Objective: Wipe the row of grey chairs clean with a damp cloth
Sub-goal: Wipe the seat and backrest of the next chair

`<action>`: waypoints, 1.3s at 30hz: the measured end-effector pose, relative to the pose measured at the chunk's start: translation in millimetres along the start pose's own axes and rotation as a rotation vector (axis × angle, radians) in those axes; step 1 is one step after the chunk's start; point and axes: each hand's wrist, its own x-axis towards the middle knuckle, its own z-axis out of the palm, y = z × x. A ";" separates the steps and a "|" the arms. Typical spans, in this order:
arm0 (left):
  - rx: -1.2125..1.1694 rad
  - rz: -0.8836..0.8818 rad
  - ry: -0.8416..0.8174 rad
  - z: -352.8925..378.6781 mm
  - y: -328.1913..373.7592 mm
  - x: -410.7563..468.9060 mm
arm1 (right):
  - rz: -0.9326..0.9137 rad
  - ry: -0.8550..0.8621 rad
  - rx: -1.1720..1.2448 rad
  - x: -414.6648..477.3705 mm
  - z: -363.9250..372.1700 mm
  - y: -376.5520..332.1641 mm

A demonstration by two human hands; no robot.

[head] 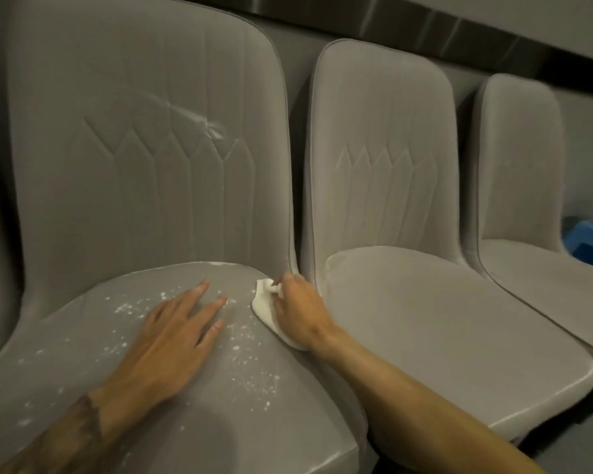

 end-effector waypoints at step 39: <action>0.083 -0.065 -0.022 -9.3 -76.6 34.7 | 0.166 -0.051 -0.134 -3.5 -32.0 52.7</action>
